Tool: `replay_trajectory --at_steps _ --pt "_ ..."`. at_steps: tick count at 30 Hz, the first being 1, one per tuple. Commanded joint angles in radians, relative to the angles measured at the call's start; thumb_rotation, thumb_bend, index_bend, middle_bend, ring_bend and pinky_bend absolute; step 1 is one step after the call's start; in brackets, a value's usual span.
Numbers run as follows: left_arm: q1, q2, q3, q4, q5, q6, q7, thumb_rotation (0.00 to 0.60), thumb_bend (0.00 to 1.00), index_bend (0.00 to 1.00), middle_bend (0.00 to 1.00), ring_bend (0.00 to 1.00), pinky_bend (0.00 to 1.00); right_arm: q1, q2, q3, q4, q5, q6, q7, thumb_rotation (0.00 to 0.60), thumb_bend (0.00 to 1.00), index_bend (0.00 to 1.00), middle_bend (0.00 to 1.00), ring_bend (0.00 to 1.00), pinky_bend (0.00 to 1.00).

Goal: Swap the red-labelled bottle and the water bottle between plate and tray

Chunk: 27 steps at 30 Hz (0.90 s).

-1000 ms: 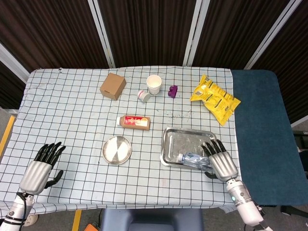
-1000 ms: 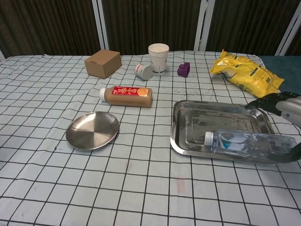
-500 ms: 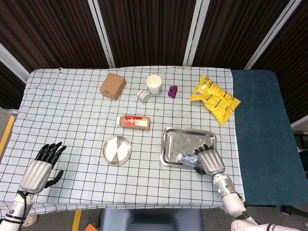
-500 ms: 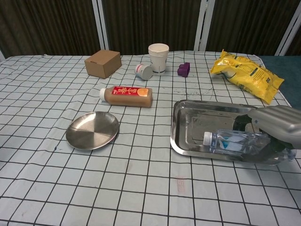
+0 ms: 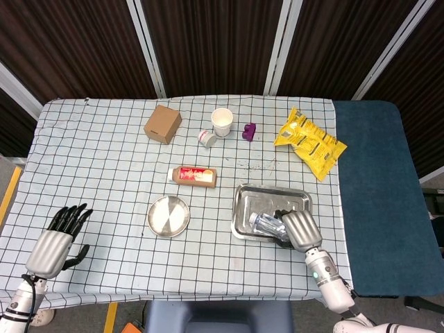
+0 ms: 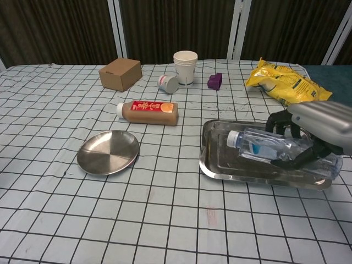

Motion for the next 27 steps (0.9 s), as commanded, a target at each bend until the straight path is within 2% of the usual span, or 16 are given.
replay_trajectory --at_steps 1,4,7,12,19,21,23,27 --pt "0.003 0.001 -0.006 0.0 -0.003 -0.001 0.0 0.6 0.41 0.0 0.0 0.0 0.07 -0.002 0.027 -0.008 -0.074 -0.119 0.063 0.068 0.6 0.51 0.92 0.84 0.75 0.95" --pt "0.005 0.003 -0.015 -0.001 -0.007 -0.001 0.0 0.6 0.41 0.0 0.0 0.0 0.07 0.021 0.005 -0.017 -0.109 -0.184 0.062 0.069 0.6 0.51 0.92 0.84 0.75 0.95" --pt "0.007 0.005 -0.021 -0.002 -0.008 -0.002 0.001 0.6 0.41 0.0 0.0 0.0 0.07 0.062 -0.065 -0.023 -0.1 -0.212 0.023 0.01 0.6 0.51 0.92 0.84 0.75 0.95" --pt "0.015 0.012 -0.028 -0.004 -0.004 0.006 -0.008 0.6 0.41 0.0 0.0 0.0 0.07 0.129 -0.248 -0.014 0.0 -0.166 -0.059 -0.093 0.6 0.51 0.92 0.84 0.75 0.9" --pt "0.029 0.028 -0.039 -0.005 -0.009 0.02 -0.027 0.6 0.41 0.0 0.0 0.0 0.07 0.181 -0.447 -0.001 0.161 -0.139 -0.084 -0.141 0.6 0.51 0.9 0.84 0.73 0.86" --pt "0.033 0.032 -0.041 -0.006 -0.006 0.024 -0.032 0.6 0.41 0.0 0.0 0.0 0.07 0.188 -0.486 -0.001 0.21 -0.134 -0.084 -0.141 0.6 0.51 0.86 0.84 0.69 0.81" --pt "0.035 0.035 -0.042 -0.007 -0.004 0.027 -0.037 0.6 0.41 0.0 0.0 0.0 0.07 0.192 -0.51 0.0 0.242 -0.12 -0.092 -0.14 0.6 0.51 0.77 0.79 0.62 0.73" --pt "0.037 0.038 -0.045 -0.006 -0.003 0.023 -0.044 0.6 0.41 0.0 0.0 0.0 0.07 0.203 -0.535 0.003 0.283 -0.104 -0.109 -0.132 0.6 0.51 0.53 0.6 0.47 0.57"
